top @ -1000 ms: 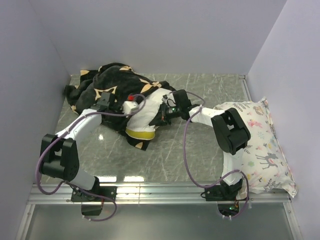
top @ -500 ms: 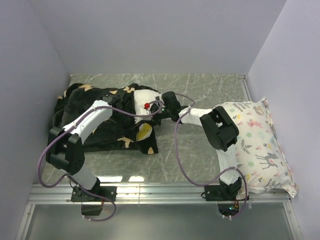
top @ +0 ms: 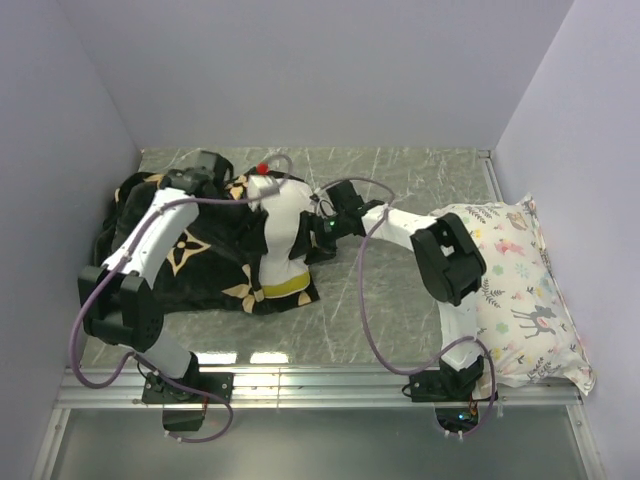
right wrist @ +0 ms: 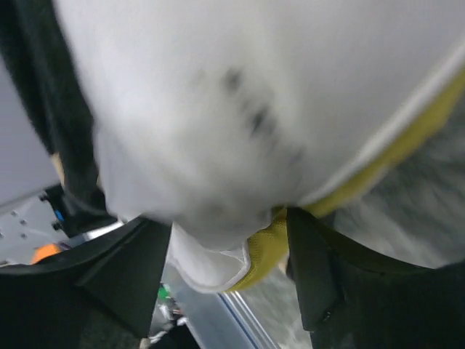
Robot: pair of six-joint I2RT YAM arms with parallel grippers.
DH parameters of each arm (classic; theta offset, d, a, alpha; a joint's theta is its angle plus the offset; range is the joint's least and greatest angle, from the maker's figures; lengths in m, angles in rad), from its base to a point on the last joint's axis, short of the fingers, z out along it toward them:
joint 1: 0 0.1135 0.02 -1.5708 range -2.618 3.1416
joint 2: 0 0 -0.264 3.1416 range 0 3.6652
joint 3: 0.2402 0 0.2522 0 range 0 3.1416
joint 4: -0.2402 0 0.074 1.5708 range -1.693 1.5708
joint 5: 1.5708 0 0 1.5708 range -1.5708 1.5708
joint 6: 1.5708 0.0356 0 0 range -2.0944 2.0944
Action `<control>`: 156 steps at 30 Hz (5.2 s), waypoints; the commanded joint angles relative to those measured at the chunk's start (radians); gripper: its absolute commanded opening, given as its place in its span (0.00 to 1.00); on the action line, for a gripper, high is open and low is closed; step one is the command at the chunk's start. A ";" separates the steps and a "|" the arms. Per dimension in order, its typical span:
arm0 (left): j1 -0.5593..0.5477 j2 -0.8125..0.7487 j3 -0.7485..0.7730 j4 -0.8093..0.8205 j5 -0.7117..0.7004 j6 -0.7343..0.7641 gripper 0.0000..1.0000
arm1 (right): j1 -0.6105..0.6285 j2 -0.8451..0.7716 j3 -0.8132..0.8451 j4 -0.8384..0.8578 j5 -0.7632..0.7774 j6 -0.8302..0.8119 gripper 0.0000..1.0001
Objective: Put the pillow into the pillowcase
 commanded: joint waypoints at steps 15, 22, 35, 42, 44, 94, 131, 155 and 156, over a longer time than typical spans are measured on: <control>0.071 0.340 0.347 0.524 -0.666 -0.721 0.62 | -0.161 0.164 0.506 -0.197 0.178 -0.214 0.84; 0.048 0.521 0.490 0.570 -0.775 -0.752 0.63 | -0.163 0.269 0.564 -0.064 0.147 -0.153 0.88; -0.003 0.669 0.646 0.585 -0.587 -0.867 0.00 | -0.115 0.332 0.488 0.160 -0.074 -0.040 0.30; -0.175 0.529 0.606 0.803 -0.220 -1.141 0.00 | -0.083 0.234 0.408 0.310 -0.137 0.109 0.01; -0.193 0.518 0.605 0.831 -0.188 -1.322 0.00 | -0.092 0.221 0.400 0.324 -0.135 0.134 0.00; -0.227 0.409 0.446 0.177 0.146 -0.362 0.00 | -0.072 0.033 0.040 0.319 -0.178 0.301 0.00; -0.184 -0.045 -0.377 0.377 -0.305 -0.219 0.35 | -0.062 -0.018 -0.114 0.081 -0.260 0.094 0.33; -0.023 -0.014 0.038 0.245 -0.039 -0.254 0.62 | -0.125 -0.305 -0.343 -0.087 -0.180 -0.304 0.00; 0.007 -0.029 0.054 0.246 -0.043 -0.296 0.74 | -0.105 -0.299 -0.315 -0.158 -0.181 -0.464 0.00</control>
